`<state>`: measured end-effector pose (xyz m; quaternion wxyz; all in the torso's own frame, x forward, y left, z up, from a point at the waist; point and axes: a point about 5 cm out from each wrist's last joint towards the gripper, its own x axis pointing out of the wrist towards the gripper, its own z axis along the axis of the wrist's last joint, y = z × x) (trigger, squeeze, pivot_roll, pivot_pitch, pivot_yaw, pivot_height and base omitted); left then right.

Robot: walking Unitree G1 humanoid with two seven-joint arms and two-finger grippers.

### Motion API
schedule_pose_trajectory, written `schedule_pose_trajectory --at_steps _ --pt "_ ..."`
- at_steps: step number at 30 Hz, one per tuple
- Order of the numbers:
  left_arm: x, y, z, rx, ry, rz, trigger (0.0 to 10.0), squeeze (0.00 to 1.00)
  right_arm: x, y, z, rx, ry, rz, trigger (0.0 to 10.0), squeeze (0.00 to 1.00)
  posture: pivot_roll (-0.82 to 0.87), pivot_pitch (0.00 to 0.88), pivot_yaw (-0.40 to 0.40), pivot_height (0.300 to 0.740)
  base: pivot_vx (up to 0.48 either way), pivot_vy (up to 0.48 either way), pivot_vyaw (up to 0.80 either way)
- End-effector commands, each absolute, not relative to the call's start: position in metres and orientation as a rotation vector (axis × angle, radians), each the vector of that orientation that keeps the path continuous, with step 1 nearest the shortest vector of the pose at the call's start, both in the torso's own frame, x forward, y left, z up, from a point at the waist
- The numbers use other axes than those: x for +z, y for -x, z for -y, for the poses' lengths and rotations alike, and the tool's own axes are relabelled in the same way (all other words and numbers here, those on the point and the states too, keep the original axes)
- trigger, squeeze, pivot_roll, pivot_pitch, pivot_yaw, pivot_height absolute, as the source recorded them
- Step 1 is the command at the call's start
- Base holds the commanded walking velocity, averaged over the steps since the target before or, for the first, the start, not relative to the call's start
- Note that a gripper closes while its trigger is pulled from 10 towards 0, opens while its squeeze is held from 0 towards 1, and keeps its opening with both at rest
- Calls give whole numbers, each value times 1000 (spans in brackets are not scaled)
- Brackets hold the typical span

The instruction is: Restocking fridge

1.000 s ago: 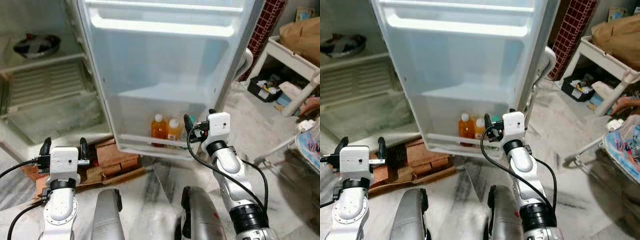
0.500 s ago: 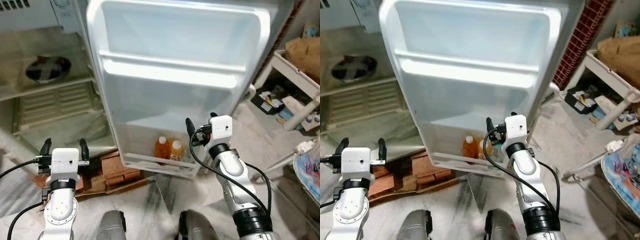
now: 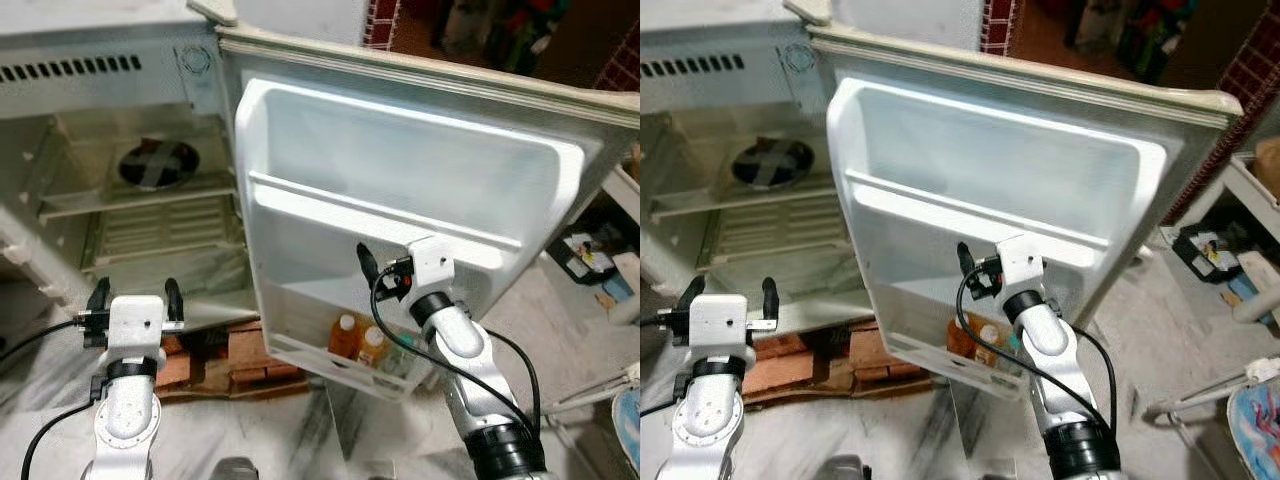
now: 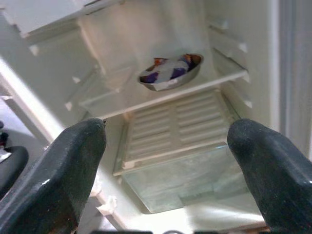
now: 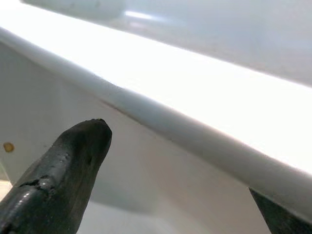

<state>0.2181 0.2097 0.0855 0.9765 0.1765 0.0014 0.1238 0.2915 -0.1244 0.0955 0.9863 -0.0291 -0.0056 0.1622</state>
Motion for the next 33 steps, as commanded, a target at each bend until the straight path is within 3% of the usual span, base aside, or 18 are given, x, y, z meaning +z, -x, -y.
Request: schedule_pose_trajectory --at_steps 1,28,33 --pt "83 -218 -209 248 -356 -16 10000 0 98 -292 125 331 46 11 10000 0 24 0 -43 740 0 0 0" --pt "82 -220 -205 224 -348 -26 10000 0 90 -283 117 382 32 -18 10000 0 19 21 -33 740 -394 0 0" --pt "82 -220 -204 211 -340 -25 10000 0 93 -286 119 370 40 -4 10000 0 21 33 -29 740 0 0 0"
